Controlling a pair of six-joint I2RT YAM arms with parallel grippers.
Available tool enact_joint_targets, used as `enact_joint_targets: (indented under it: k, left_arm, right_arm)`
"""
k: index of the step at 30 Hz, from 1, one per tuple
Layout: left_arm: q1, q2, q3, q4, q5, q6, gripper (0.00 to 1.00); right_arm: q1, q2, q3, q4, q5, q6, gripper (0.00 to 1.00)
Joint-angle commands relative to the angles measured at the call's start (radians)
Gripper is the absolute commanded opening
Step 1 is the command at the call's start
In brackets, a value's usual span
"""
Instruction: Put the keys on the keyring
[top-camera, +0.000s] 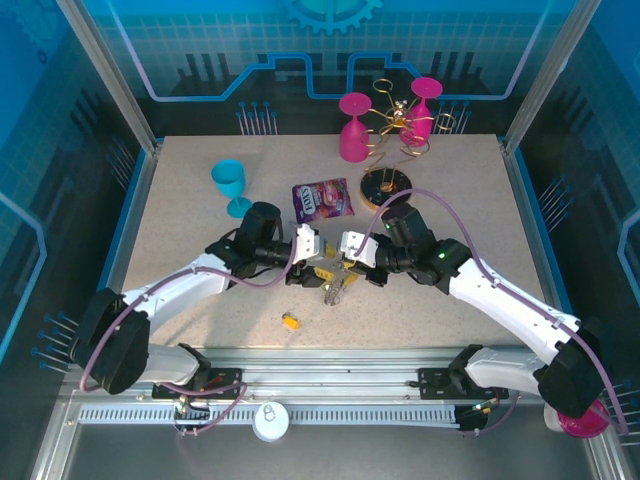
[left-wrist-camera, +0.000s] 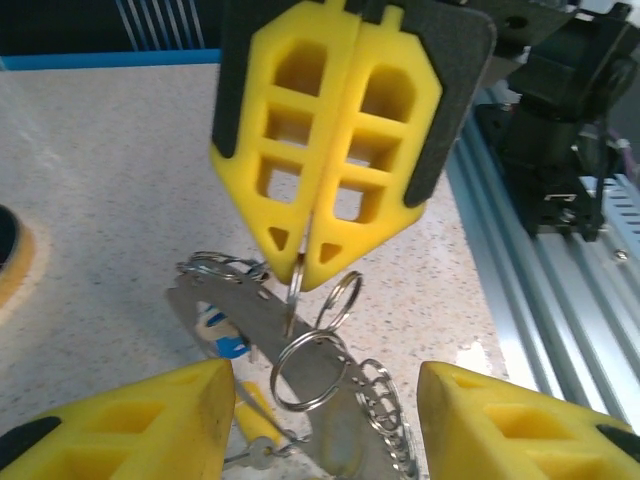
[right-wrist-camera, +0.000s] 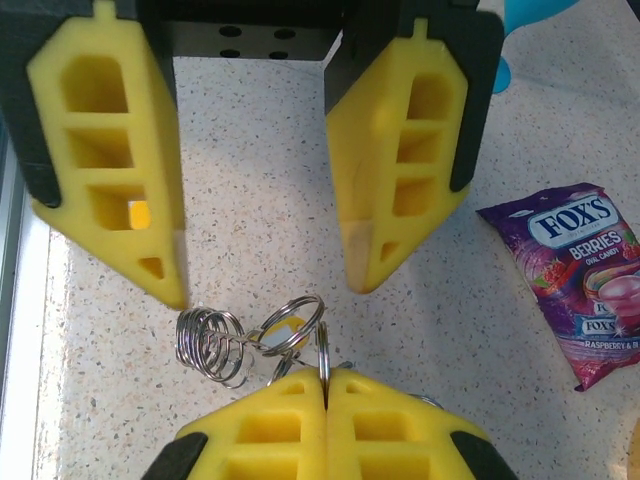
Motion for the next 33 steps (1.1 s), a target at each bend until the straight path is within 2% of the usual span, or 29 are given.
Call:
enact_joint_targets:
  k: [1,6,15,17,21,24,27,33]
  left_arm:
    - [0.005,0.022,0.046,-0.131,0.133,0.066,0.5]
    - [0.003,0.035,0.059,-0.22,0.15,0.141,0.45]
    - [-0.001,0.013,0.025,-0.208,0.206,0.18,0.4]
    - [-0.002,-0.003,0.003,-0.14,0.164,0.153,0.4]
    - [-0.001,-0.059,-0.073,0.078,0.001,0.078,0.39]
    - [0.0,-0.082,-0.102,0.169,-0.075,0.052,0.38]
    - [0.0,-0.084,-0.106,0.192,-0.096,0.048,0.38]
    - [0.0,-0.068,-0.105,0.212,-0.061,0.034,0.38]
  right_arm:
    - [0.011,-0.012,-0.005,0.053,0.012,0.005,0.0]
    - [0.01,-0.009,-0.008,0.075,0.017,0.014,0.0]
    - [0.006,-0.01,-0.006,0.087,0.011,0.039,0.0]
    - [0.005,-0.011,-0.006,0.084,0.012,0.039,0.0]
    - [0.002,-0.018,-0.006,0.067,0.008,0.021,0.0]
    - [0.001,-0.017,0.001,0.047,-0.009,0.002,0.0]
    - [0.002,-0.011,0.013,0.026,-0.03,-0.007,0.0]
    - [0.005,0.008,0.044,-0.018,-0.037,-0.024,0.0]
